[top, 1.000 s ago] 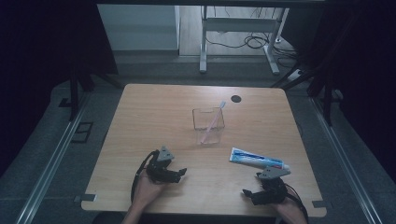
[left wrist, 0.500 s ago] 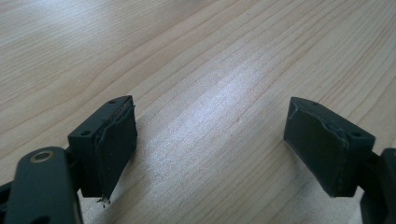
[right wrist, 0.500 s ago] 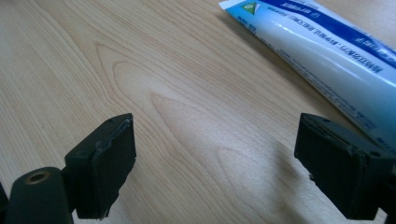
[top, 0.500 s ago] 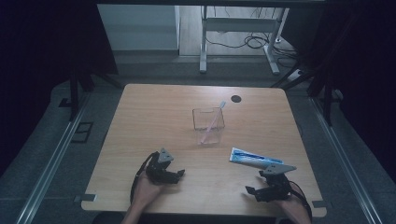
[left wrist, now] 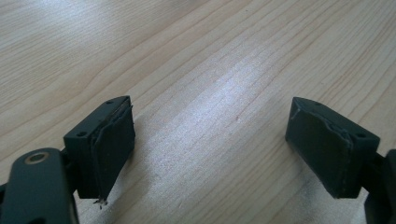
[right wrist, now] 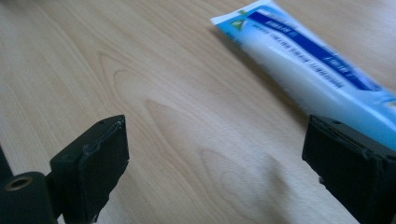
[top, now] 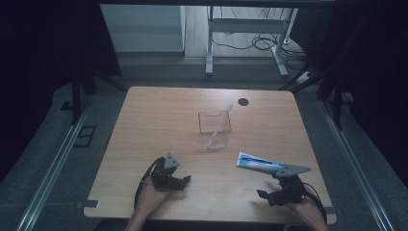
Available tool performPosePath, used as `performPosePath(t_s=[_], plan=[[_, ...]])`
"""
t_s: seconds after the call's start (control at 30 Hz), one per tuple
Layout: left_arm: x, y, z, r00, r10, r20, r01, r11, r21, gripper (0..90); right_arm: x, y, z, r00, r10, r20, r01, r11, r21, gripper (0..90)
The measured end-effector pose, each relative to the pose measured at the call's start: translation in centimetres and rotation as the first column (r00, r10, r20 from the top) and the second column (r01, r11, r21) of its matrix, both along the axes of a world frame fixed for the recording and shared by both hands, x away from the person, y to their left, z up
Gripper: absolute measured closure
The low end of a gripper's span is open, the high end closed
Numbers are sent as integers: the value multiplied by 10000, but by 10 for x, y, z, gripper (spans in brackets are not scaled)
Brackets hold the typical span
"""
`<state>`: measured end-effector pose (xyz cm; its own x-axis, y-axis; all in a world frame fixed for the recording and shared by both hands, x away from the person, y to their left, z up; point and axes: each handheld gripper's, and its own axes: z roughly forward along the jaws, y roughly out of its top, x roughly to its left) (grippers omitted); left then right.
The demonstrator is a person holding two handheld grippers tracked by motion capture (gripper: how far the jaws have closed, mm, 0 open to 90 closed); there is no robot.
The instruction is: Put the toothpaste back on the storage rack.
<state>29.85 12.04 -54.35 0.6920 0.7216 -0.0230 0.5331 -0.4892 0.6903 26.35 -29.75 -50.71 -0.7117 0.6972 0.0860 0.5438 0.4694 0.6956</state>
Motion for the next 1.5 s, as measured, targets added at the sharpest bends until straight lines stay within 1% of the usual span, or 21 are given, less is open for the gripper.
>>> performPosePath(t_s=[0.1,0.13,0.17,0.23,0.33,0.57,0.63,0.67,0.7,0.73,0.77,0.87,0.9,0.93,1.07,1.17,1.2,1.23,1.4,1.43,1.5], plan=[[0,0,0,10000,-1,-1,1,10000,-1,158,3,-3,7,9998,-200,-40,199,9998,-7,57],[0,0,0,10000,-1,-1,1,10000,-1,158,3,-3,7,9998,-200,-40,199,9998,-7,57],[0,0,0,10000,-2,1,2,10000,2,158,5,-5,11,9995,-304,-79,303,9995,-77,38],[0,0,0,10000,-1,3,1,10000,6,158,6,-7,16,9994,-323,-120,321,9993,-210,25],[0,0,0,10000,1,2,-1,10000,5,159,10,-10,23,9989,-377,-270,370,9990,-270,26],[0,0,0,10000,5,-11,-5,10000,-7,159,25,-10,35,9984,-462,-320,430,9946,-942,43],[0,0,0,10000,18,-20,-18,10000,-15,159,29,-9,38,9982,-476,-366,433,9929,-1109,62],[0,0,0,10000,17,-22,-17,10000,-14,159,32,-8,40,9981,-519,-346,471,9908,-1272,81],[0,0,0,10000,17,-22,-17,10000,-14,159,32,-8,40,9981,-519,-346,471,9908,-1272,81],[0,0,0,10000,18,-22,-18,10000,-15,159,35,-7,42,9981,-541,-285,495,9883,-1444,94],[0,0,0,10000,45,-12,-45,10000,-30,159,41,-4,44,9987,-455,-238,407,9837,-1750,119],[0,0,0,10000,15,-16,-15,10000,-9,159,50,-2,48,9994,-308,-181,266,9797,-1988,140],[0,0,0,10000,15,-16,-15,10000,-9,159,50,-2,48,9994,-308,-181,266,9797,-1988,140],[0,0,0,10000,-7,-7,7,10000,5,159,57,-1,49,9994,-152,-297,86,9770,-2129,156],[0,0,0,10000,4,-14,-4,10000,-3,159,67,2,47,9986,114,-525,-239,9697,-2431,184],[0,0,0,10000,16,-22,-16,10000,-11,159,74,5,42,9965,303,-774,-502,9615,-2702,210],[0,0,0,10000,25,-22,-25,10000,-11,159,74,5,42,9965,303,-774,-502,9615,-2702,210],[0,0,0,10000,20,-25,-20,10000,-13,159,78,8,38,9952,385,-897,-632,9546,-2910,228],[0,0,0,10000,21,-28,-21,10000,-13,159,85,10,28,9904,451,-1308,-857,9421,-3242,280],[0,0,0,10000,21,-28,-21,10000,-13,159,85,10,28,9904,451,-1308,-857,9421,-3242,280],[0,0,0,10000,22,-28,-22,10000,-13,159,86,10,25,9880,455,-1479,-942,9353,-3411,300]])
